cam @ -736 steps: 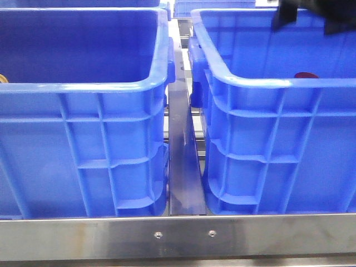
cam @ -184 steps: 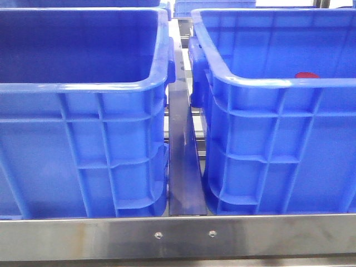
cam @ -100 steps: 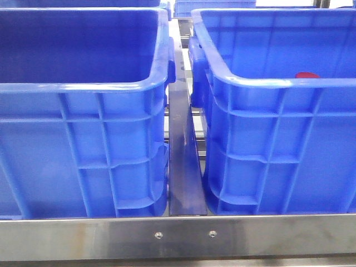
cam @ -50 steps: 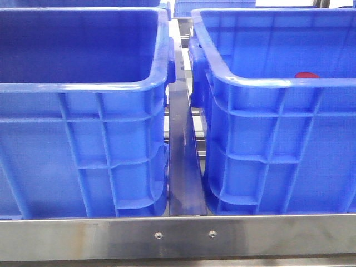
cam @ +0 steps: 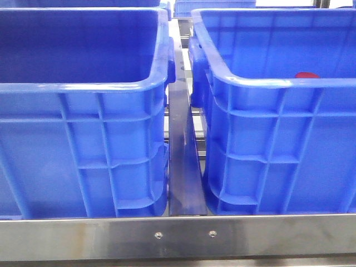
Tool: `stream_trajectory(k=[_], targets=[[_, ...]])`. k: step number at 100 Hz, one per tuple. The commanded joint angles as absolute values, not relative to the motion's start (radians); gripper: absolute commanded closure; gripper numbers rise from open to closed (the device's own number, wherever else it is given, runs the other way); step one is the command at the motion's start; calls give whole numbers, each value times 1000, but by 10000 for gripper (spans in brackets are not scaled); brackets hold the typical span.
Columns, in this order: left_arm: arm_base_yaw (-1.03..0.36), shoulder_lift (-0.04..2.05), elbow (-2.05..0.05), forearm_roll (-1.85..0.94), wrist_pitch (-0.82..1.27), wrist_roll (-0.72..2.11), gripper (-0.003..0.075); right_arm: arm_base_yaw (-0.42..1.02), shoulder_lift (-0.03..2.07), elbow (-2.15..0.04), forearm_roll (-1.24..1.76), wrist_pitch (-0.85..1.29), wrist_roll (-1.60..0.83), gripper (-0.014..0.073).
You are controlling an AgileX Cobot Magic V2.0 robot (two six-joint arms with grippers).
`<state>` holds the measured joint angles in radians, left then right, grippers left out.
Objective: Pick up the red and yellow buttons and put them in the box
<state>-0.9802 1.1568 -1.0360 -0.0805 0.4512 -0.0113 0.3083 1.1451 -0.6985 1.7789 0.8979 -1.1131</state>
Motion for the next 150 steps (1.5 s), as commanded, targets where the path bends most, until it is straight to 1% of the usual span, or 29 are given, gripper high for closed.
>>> stream_trajectory(k=[1,3,5,6,7,11,14,18,22,25,39,58,80,100,118,134,142,150], targets=[[-987,1136,-1064,-89,384,-13,537,304,1128,-736,1895,964,-1134,486],[-987,1136,-1064,-89,384,-13,491,304,1128,-736,1894,964,-1137,486],[-987,1136,-1064,-89,384,-13,424,304,1128,-736,1893,964,-1139,486],[-987,1136,-1064,-89,384,-13,424,304,1128,-736,1892,964,-1143,486],[-987,1136,-1064,-89,384,-13,391,304,1128,-736,1892,964,-1144,486],[-987,1136,-1064,-89,384,-13,295,304,1128,-736,1892,964,-1153,486],[-987,1136,-1064,-89,385,-13,242,304,1128,-736,1892,962,-1160,486],[-987,1136,-1064,-89,386,-13,183,304,1128,-736,1892,956,-1172,486],[-987,1136,-1064,-89,389,-13,148,304,1127,-736,1892,942,-1188,486],[-987,1136,-1064,-89,390,-13,141,303,1127,-736,1892,929,-1202,486],[-969,1134,-1064,-89,395,-21,143,303,1122,-736,1892,835,-1269,486],[-860,1096,-1064,-89,424,-41,166,303,1076,-736,1892,664,-1387,486],[-670,998,-1051,-59,500,-41,174,303,984,-736,1889,440,-1470,486],[-456,884,-1014,-18,570,-42,174,303,923,-736,1857,265,-1493,486],[-266,759,-952,0,601,-42,174,303,911,-736,1814,112,-1507,486],[-168,671,-911,0,628,-42,177,303,911,-736,1813,-49,-1531,486],[-147,646,-895,0,631,-42,223,303,917,-736,1785,-140,-1547,486],[-143,631,-891,0,633,-42,332,303,931,-737,1732,-224,-1551,486]])
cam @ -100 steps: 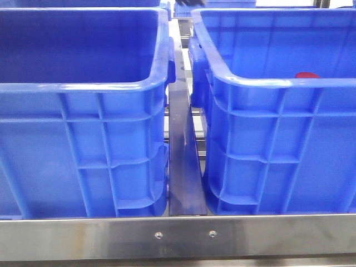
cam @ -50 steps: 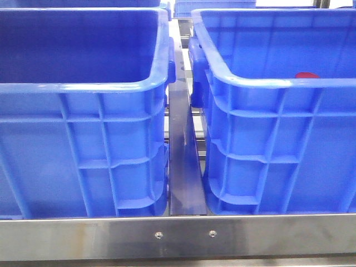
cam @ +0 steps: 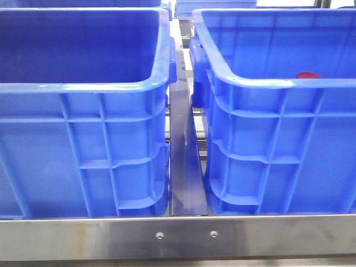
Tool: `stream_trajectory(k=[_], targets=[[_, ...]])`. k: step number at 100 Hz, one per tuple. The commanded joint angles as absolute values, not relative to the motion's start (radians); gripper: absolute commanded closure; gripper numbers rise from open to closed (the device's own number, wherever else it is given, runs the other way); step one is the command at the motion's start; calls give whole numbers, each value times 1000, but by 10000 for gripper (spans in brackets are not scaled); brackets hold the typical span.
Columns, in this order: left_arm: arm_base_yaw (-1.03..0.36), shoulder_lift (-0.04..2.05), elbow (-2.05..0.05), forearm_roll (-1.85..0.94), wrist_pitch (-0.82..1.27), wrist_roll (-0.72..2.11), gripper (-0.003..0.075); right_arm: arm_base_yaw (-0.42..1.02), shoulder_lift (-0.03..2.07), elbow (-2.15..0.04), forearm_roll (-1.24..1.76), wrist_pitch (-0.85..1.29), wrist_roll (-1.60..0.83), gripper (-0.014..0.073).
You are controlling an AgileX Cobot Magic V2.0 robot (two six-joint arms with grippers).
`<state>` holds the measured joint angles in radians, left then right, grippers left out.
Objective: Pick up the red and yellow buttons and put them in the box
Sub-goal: 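Grasp the yellow button cap with the right gripper, release left gripper, then lower the yellow button beside the red one and open the right gripper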
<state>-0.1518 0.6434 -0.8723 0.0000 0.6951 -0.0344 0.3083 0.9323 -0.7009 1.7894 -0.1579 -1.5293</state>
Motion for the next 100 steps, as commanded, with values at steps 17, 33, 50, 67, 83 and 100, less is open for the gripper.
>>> stream_trajectory(k=[17,33,50,67,83,100], targets=[[-143,628,-891,0,633,-42,641,303,999,-761,1633,-308,-1551,486],[-143,628,-891,0,633,-42,739,286,1094,-814,1591,-366,-1550,486],[-143,628,-891,0,633,-42,739,166,1219,-884,1579,-271,-1490,486],[-143,628,-891,0,633,-42,739,-19,1330,-953,1580,-22,-1414,486],[-143,628,-891,0,633,-42,739,-89,1436,-1008,1580,98,-1425,486],[-143,628,-891,0,633,-42,739,-87,1539,-1047,1580,98,-1499,486]])
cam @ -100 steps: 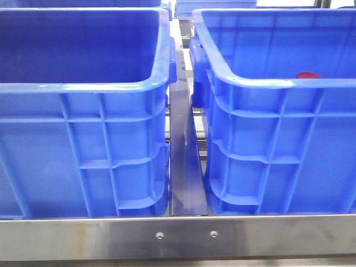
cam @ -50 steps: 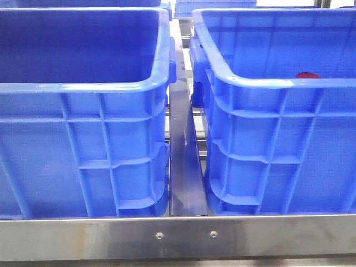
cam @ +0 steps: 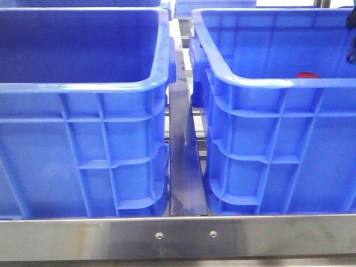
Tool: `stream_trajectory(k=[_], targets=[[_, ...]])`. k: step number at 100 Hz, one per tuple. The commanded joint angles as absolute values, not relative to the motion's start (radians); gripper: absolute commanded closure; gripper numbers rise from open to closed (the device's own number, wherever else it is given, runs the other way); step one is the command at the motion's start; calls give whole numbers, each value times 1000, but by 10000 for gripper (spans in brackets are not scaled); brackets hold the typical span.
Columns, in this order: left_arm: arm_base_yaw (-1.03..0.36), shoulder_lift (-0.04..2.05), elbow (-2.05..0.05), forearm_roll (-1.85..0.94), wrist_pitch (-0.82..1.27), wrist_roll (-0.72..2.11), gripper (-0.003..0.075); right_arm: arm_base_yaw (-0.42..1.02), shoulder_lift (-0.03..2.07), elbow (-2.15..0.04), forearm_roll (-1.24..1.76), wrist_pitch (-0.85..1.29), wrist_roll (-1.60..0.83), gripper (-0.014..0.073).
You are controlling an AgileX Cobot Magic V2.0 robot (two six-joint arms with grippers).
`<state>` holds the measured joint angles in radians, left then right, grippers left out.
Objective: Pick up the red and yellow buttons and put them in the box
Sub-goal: 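Lower the yellow button beside the red one and open the right gripper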
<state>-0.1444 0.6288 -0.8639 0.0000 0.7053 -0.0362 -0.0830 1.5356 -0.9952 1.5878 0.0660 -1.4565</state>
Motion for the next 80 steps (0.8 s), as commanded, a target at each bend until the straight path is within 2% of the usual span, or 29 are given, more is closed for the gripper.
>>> stream_trajectory(k=[1,41,80], targets=[[-143,628,-891,0,633,-42,739,-87,1544,-1049,1580,98,-1503,486],[-143,628,-891,0,633,-42,739,-87,1713,-1180,1580,89,-1586,486],[-143,628,-891,0,633,-42,739,-95,1797,-1200,1580,84,-1589,486]])
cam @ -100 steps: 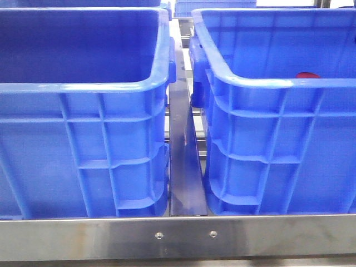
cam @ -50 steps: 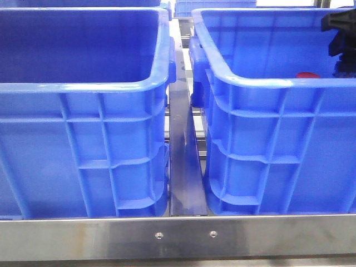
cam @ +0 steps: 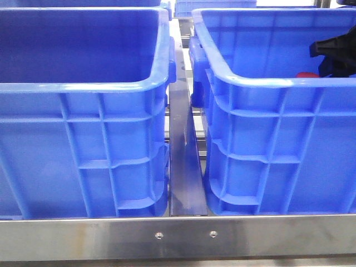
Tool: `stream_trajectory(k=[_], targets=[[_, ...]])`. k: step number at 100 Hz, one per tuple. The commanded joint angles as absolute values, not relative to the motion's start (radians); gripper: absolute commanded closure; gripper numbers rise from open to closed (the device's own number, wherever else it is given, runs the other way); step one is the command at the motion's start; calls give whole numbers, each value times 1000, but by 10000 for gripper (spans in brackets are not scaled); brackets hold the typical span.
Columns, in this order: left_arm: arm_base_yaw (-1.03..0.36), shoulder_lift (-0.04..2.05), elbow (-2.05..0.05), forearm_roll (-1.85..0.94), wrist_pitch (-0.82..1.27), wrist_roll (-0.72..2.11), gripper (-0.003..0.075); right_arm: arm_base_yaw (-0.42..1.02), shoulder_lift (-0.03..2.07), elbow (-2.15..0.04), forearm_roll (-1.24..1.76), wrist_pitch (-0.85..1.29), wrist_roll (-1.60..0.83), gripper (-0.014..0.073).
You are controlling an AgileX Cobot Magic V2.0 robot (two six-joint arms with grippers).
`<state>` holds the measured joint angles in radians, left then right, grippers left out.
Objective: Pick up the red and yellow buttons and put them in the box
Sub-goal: 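Lower the yellow button beside the red one and open the right gripper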
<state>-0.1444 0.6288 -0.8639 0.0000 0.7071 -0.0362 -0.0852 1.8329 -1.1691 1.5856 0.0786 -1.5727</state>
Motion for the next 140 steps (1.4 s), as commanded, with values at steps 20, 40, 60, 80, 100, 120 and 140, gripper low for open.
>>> stream_trajectory(k=[20,40,60,80,100,120,140], targets=[[-143,628,-891,0,633,-42,739,-100,1808,-1200,1580,86,-1589,486],[-143,628,-891,0,633,-42,739,-100,1807,-1197,1580,106,-1589,457],[-143,628,-891,-7,633,-42,739,-100,1806,-1193,1580,128,-1588,407],[-143,628,-891,-7,633,-42,739,-100,1797,-1144,1580,128,-1588,407],[-143,628,-891,-7,626,-42,739,-100,1773,-1119,1580,129,-1588,344],[-143,628,-891,-7,626,-42,739,-100,1758,-1119,1590,134,-1588,95],[-143,628,-891,-7,626,-42,739,-100,1744,-1119,1620,81,-1588,28]])
